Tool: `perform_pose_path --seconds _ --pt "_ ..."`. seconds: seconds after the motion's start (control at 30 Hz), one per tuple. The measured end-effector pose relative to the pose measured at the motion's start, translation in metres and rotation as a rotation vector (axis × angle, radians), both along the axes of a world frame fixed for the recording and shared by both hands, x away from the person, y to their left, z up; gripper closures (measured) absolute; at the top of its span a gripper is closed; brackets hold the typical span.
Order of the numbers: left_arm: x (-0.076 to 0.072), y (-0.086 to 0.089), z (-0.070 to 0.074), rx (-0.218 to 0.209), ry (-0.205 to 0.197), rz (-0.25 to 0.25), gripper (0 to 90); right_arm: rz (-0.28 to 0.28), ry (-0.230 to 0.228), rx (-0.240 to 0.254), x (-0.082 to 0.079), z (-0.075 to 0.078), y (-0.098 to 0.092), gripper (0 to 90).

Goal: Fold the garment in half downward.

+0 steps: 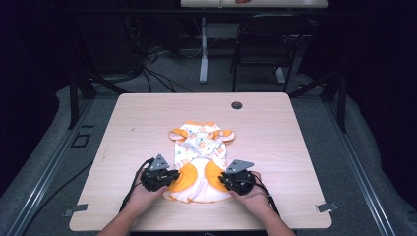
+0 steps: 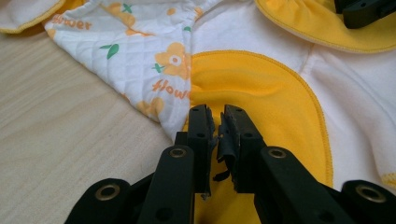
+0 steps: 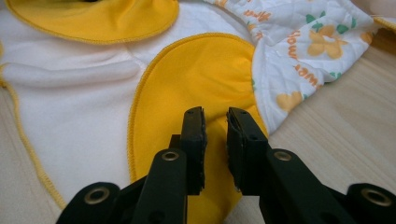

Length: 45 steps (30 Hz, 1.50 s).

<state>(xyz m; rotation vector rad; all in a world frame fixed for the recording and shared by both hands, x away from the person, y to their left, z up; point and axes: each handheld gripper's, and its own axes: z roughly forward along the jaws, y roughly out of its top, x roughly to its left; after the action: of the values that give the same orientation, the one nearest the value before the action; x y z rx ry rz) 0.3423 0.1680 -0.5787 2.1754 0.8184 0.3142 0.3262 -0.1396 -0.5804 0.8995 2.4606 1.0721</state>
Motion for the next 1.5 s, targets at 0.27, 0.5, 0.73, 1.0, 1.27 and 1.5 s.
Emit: perform_pose_path --seconds 0.27,0.5,0.73,1.0,1.27,1.5 --pt "-0.010 -0.002 0.000 0.010 0.002 -0.027 81.0 0.028 0.016 -0.008 -0.006 0.001 -0.004 76.4" --pt "-0.020 -0.003 0.001 0.019 0.013 -0.044 80.9 0.051 0.032 -0.032 -0.018 0.004 -0.004 76.3" --pt "-0.039 -0.005 0.003 0.019 0.046 -0.052 80.6 0.068 0.068 -0.058 -0.033 0.008 -0.003 76.3" --pt "-0.057 -0.010 0.005 0.066 0.026 -0.078 80.3 0.089 0.086 -0.081 -0.051 0.010 -0.002 76.2" --pt "-0.051 -0.006 0.007 0.034 0.056 -0.081 77.2 0.083 0.129 -0.022 -0.050 0.012 -0.007 75.6" --pt "-0.037 0.005 0.013 -0.036 0.060 -0.026 72.9 0.041 0.041 0.014 -0.042 0.020 -0.015 72.2"
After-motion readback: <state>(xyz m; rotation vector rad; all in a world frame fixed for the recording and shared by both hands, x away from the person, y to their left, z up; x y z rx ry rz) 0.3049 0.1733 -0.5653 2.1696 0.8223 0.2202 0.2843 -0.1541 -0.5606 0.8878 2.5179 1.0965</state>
